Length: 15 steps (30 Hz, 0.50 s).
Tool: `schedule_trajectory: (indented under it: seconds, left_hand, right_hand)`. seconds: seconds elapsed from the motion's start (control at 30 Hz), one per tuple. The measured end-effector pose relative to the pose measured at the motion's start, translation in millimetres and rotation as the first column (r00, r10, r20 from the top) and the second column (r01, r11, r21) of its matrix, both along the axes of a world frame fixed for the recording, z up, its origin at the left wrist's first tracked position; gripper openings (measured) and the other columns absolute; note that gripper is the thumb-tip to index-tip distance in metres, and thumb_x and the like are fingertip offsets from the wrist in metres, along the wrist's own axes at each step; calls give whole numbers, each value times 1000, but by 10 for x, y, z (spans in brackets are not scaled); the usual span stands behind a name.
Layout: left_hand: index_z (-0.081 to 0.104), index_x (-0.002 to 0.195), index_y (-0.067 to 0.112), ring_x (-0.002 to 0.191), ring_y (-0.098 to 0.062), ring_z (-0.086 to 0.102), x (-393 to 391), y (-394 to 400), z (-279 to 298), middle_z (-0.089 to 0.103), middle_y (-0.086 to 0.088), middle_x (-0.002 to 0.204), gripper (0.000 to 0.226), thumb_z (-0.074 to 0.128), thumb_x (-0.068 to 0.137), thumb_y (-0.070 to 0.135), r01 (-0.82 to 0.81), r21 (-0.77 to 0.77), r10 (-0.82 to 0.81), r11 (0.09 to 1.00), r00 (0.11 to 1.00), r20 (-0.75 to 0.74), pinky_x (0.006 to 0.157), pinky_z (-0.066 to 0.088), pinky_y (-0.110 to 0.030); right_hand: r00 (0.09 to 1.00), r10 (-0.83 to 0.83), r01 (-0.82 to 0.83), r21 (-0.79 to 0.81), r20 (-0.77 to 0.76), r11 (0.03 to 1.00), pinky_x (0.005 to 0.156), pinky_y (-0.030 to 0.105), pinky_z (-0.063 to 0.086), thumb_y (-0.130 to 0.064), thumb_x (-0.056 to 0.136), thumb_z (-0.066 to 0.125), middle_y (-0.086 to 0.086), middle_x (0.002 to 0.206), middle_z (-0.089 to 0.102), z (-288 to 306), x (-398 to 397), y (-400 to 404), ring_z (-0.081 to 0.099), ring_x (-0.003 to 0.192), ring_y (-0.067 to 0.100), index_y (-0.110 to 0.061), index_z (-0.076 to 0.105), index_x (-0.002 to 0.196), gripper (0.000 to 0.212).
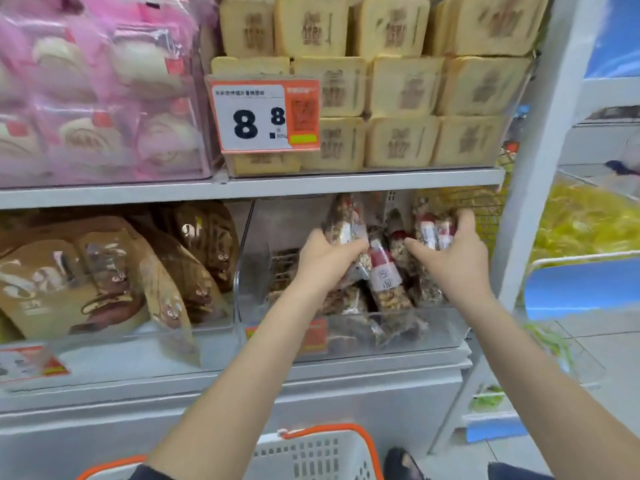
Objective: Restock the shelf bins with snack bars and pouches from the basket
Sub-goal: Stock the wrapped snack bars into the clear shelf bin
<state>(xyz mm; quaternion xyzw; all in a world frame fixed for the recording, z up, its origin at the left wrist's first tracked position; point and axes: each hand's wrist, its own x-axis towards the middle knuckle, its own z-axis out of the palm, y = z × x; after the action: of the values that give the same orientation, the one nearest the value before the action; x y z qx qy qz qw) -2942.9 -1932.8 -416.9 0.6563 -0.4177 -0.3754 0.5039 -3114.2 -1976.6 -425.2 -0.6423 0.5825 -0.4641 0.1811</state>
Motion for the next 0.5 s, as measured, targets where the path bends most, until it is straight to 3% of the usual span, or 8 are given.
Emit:
schedule_trajectory:
  seconds: [0.1, 0.17, 0.27, 0.33, 0.4, 0.47, 0.5]
  left_hand:
    - [39, 134, 12, 93, -18, 59, 23, -508, 81, 57, 3, 115, 69, 70, 78, 36, -83, -14, 84, 996, 994, 74, 78, 53, -30]
    - [41, 137, 14, 102, -22, 60, 43, -782, 116, 57, -1, 124, 69, 70, 78, 36, -119, -9, 119, 993, 982, 145, 80, 51, -26]
    - [47, 136, 16, 121, -22, 50, 76, -1078, 115, 50, -2, 137, 70, 73, 77, 44, 53, 48, -64, 997, 960, 273, 88, 42, -24]
    - [51, 132, 19, 116, -17, 51, 127, -1173, 107, 52, 2, 135, 69, 73, 75, 51, 207, 196, -246, 958, 948, 203, 82, 45, -25]
    - [49, 132, 20, 110, -14, 50, 140, -1212, 68, 53, 3, 130, 73, 69, 74, 58, 252, 269, -308, 929, 933, 187, 72, 47, -25]
    - [33, 143, 19, 123, -19, 46, 143, -1277, -8, 43, -2, 142, 92, 66, 71, 66, 195, 207, -246, 959, 933, 264, 92, 47, -32]
    - [27, 147, 20, 131, -23, 39, 133, -1301, -46, 36, -4, 148, 94, 62, 74, 68, 164, 137, -199, 977, 930, 309, 105, 39, -35]
  right_hand:
    - [995, -30, 24, -58, -96, 998, 66, 28, 25, -41, 82, 70, 20, 114, 52, -44, 88, -196, 50, 106, 35, -1, 47, 113, 56]
    - [985, -18, 8, -60, -174, 998, 79, 33, 37, -45, 86, 63, 20, 133, 47, -77, 123, -281, 47, 118, 36, -5, 42, 134, 66]
    - [975, 10, -16, -25, -223, 1000, 101, 42, 37, -49, 91, 54, 12, 155, 25, -100, 141, -309, 34, 134, 35, -18, 17, 152, 78]
    - [977, 9, -1, 41, -215, 999, 105, 43, 33, -54, 91, 48, 8, 159, 12, -106, 142, -290, 25, 140, 33, -22, 6, 154, 81]
    - [976, 2, 15, 76, -217, 997, 104, 44, 32, -57, 91, 46, 9, 159, 8, -131, 134, -255, 21, 141, 33, -21, 3, 154, 84]
    - [979, 5, 9, 66, -206, 998, 103, 46, 33, -56, 87, 49, 9, 157, 12, -145, 129, -200, 22, 139, 33, -19, 4, 154, 89]
    - [983, 15, -2, 69, -186, 998, 103, 47, 33, -56, 83, 51, 9, 155, 14, -139, 122, -177, 24, 137, 33, -18, 5, 153, 92]
